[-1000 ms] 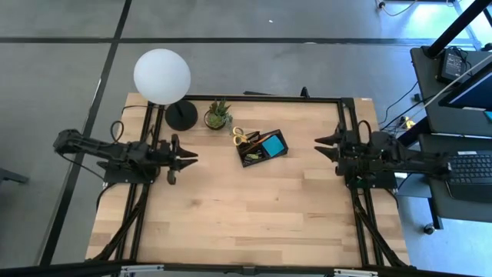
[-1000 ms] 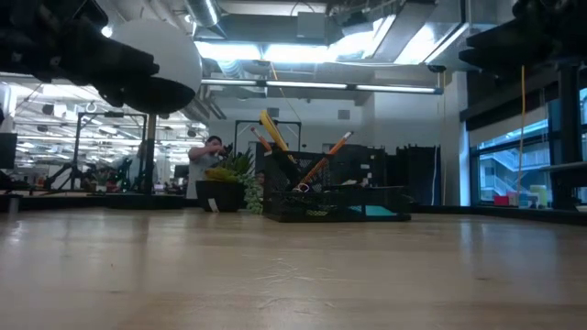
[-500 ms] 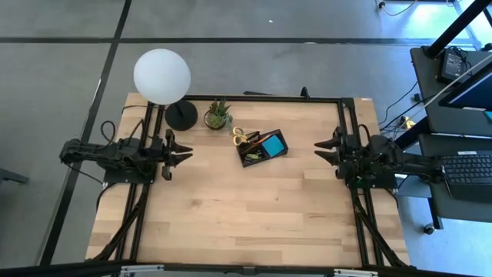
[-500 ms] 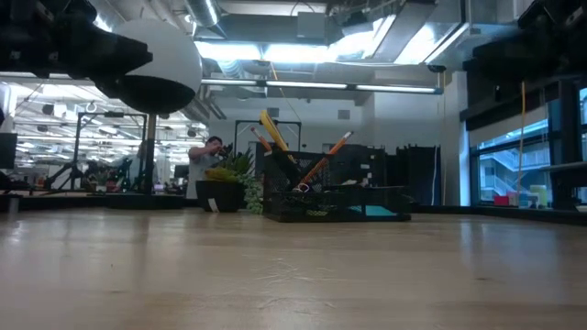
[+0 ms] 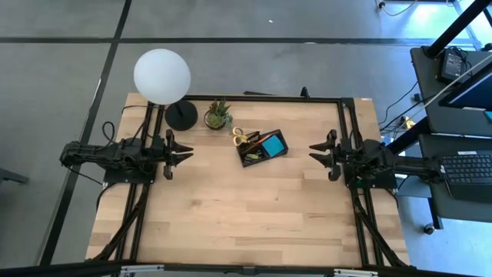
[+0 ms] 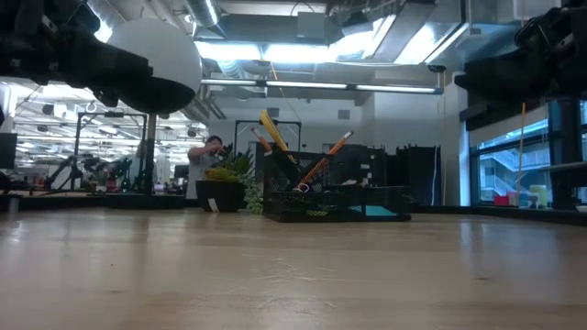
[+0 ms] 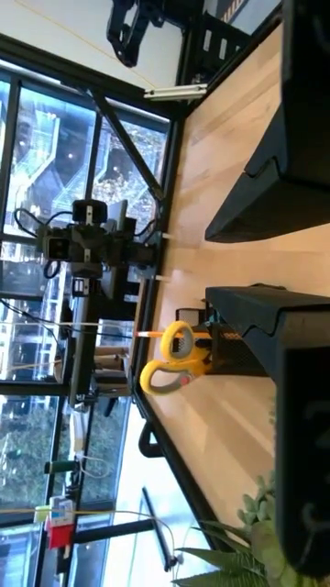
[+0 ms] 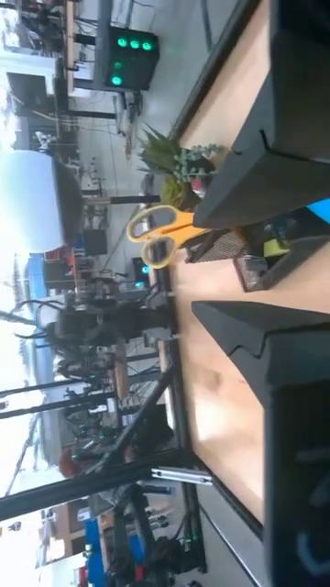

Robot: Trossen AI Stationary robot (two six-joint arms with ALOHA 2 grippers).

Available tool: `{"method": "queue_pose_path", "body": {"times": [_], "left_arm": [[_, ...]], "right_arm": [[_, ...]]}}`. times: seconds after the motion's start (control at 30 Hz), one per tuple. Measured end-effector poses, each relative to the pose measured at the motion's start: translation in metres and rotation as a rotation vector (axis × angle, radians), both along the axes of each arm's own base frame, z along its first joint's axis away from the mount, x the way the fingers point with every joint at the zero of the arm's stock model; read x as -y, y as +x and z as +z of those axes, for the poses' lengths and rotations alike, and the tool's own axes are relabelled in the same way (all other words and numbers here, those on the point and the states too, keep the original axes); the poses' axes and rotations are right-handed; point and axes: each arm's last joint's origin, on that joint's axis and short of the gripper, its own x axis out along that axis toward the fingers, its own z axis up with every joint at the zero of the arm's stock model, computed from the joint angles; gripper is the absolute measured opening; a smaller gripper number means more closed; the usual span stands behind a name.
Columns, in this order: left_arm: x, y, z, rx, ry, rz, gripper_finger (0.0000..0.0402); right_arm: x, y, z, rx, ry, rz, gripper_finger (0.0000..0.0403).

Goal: Pick and place office supplies into organizer
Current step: Return to Home Position

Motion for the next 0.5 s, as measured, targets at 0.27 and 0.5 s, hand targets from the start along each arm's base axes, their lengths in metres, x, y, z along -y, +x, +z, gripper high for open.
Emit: {"method": "queue_pose_path", "body": {"times": [0.27, 0.5], "left_arm": [[0.000, 0.001, -0.002, 0.004, -0.018, -0.004, 0.0082], [0.001, 0.005, -0.013, 0.018, -0.012, -0.047, 0.0082]], "right_arm": [[0.000, 0.000, -0.001, -0.011, 0.000, 0.004, 0.0139], [0.000, 0.000, -0.003, -0.031, -0.006, 0.004, 0.0139]]}}
